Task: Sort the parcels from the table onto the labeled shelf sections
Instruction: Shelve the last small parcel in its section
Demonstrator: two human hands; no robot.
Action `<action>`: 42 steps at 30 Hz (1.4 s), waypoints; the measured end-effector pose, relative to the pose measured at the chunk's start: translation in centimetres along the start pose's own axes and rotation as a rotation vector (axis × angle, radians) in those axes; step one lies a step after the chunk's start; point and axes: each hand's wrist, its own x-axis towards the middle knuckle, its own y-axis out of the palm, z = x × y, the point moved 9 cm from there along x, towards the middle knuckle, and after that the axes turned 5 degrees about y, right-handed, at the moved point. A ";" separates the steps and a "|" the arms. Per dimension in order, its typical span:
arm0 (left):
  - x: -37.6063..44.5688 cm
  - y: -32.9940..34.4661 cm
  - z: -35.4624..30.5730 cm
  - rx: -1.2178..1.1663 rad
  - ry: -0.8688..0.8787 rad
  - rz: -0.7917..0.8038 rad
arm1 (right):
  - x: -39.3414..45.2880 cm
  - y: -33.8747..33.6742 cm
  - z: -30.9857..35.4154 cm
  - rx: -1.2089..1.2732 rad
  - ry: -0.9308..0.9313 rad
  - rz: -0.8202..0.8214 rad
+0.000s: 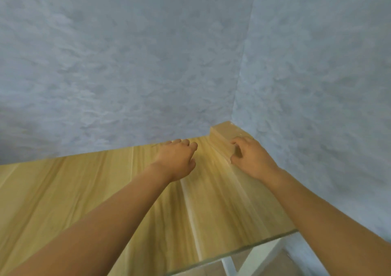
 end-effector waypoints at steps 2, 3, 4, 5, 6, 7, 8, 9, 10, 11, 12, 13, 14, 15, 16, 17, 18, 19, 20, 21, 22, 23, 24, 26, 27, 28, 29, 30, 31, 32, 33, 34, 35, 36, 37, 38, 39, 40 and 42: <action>1.7 0.4 0.4 -0.009 -0.003 -0.004 | 2.0 -0.4 -1.3 -0.007 0.022 -0.018; 2.6 0.6 0.6 -0.008 -0.007 -0.006 | 3.0 -0.5 -1.9 -0.009 0.034 -0.028; 3.3 0.7 0.7 -0.004 -0.010 -0.004 | 4.0 -0.5 -2.5 -0.015 0.048 -0.033; 3.9 0.9 0.9 0.002 -0.014 -0.001 | 4.9 -0.4 -3.0 -0.024 0.065 -0.026; 4.6 0.9 1.1 0.008 -0.019 0.001 | 5.9 -0.1 -3.5 -0.027 0.087 -0.006; 5.2 1.0 1.4 0.012 -0.025 0.004 | 6.7 0.4 -3.9 -0.026 0.115 0.025; 5.6 1.1 1.6 0.015 -0.032 0.006 | 7.4 0.9 -4.2 -0.024 0.142 0.058; 5.9 1.2 1.8 0.018 -0.037 0.008 | 8.0 1.5 -4.5 -0.027 0.164 0.086; 6.2 1.3 2.1 0.019 -0.041 0.011 | 8.5 2.0 -4.7 -0.031 0.181 0.112; 6.4 1.5 2.3 0.020 -0.045 0.015 | 8.9 2.6 -4.8 -0.034 0.196 0.137; 6.5 1.6 2.5 0.022 -0.049 0.019 | 9.2 3.1 -5.0 -0.035 0.211 0.160; 6.7 1.7 2.8 0.024 -0.053 0.021 | 9.3 3.6 -5.2 -0.038 0.222 0.179; 6.8 1.8 3.0 0.025 -0.057 0.024 | 9.5 4.1 -5.4 -0.044 0.228 0.193; 7.0 1.8 3.2 0.023 -0.059 0.028 | 9.6 4.4 -5.6 -0.044 0.232 0.203; 7.2 1.8 3.3 0.018 -0.060 0.029 | 9.7 4.6 -5.8 -0.033 0.236 0.209; 7.4 1.8 3.5 0.012 -0.061 0.026 | 9.8 4.8 -6.0 -0.010 0.239 0.210; 7.5 1.7 3.7 0.007 -0.060 0.020 | 9.9 4.9 -6.1 0.022 0.240 0.209; 7.7 1.6 3.8 0.003 -0.058 0.012 | 10.0 4.8 -6.2 0.064 0.241 0.203; 7.9 1.5 4.0 -0.008 -0.059 0.004 | 10.2 4.7 -6.3 0.126 0.249 0.193; 7.9 1.4 4.2 -0.038 -0.066 -0.004 | 10.4 4.4 -6.3 0.224 0.266 0.179; 8.0 1.2 4.6 -0.093 -0.084 -0.014 | 10.6 3.9 -6.2 0.357 0.292 0.168; 7.9 1.1 5.1 -0.169 -0.115 -0.026 | 10.7 3.4 -5.8 0.503 0.321 0.163; 7.9 0.9 5.7 -0.262 -0.155 -0.037 | 10.7 2.9 -5.2 0.635 0.340 0.163; 8.0 0.5 6.9 -0.478 -0.239 -0.056 | 11.0 2.3 -3.8 0.861 0.336 0.181; 8.1 0.3 7.5 -0.596 -0.278 -0.070 | 11.1 2.3 -2.9 0.967 0.311 0.201; 8.2 0.0 7.9 -0.710 -0.312 -0.082 | 11.2 2.2 -1.9 1.064 0.278 0.227; 8.2 -0.3 8.2 -0.818 -0.340 -0.087 | 11.2 2.3 -0.8 1.155 0.253 0.254; 8.2 -0.3 8.4 -0.926 -0.361 -0.079 | 11.1 2.4 0.1 1.245 0.256 0.276; 8.2 -0.3 8.4 -1.046 -0.375 -0.061 | 11.0 2.7 0.8 1.335 0.283 0.298; 8.1 -0.1 8.3 -1.182 -0.377 -0.031 | 10.8 3.0 1.4 1.422 0.317 0.323; 8.0 0.1 7.9 -1.319 -0.367 0.009 | 10.6 3.2 2.1 1.491 0.334 0.356; 7.9 0.2 7.4 -1.437 -0.341 0.045 | 10.3 3.3 3.0 1.541 0.322 0.406; 7.9 0.2 7.0 -1.535 -0.306 0.065 | 10.0 3.4 3.8 1.566 0.294 0.464; 7.9 0.0 6.8 -1.619 -0.280 0.063 | 9.6 3.5 4.5 1.572 0.271 0.517; 7.9 -0.2 6.9 -1.692 -0.275 0.040 | 9.4 3.7 5.0 1.556 0.267 0.541; 7.9 -0.4 7.2 -1.750 -0.285 0.003 | 9.2 3.7 5.0 1.524 0.280 0.529; 7.9 -0.6 7.7 -1.784 -0.299 -0.039 | 9.3 3.6 4.8 1.471 0.301 0.476; 8.0 -0.8 8.3 -1.779 -0.312 -0.080 | 9.5 3.2 4.4 1.402 0.312 0.401; 7.8 -1.1 9.3 -1.681 -0.342 -0.132 | 9.9 2.2 4.3 1.250 0.280 0.278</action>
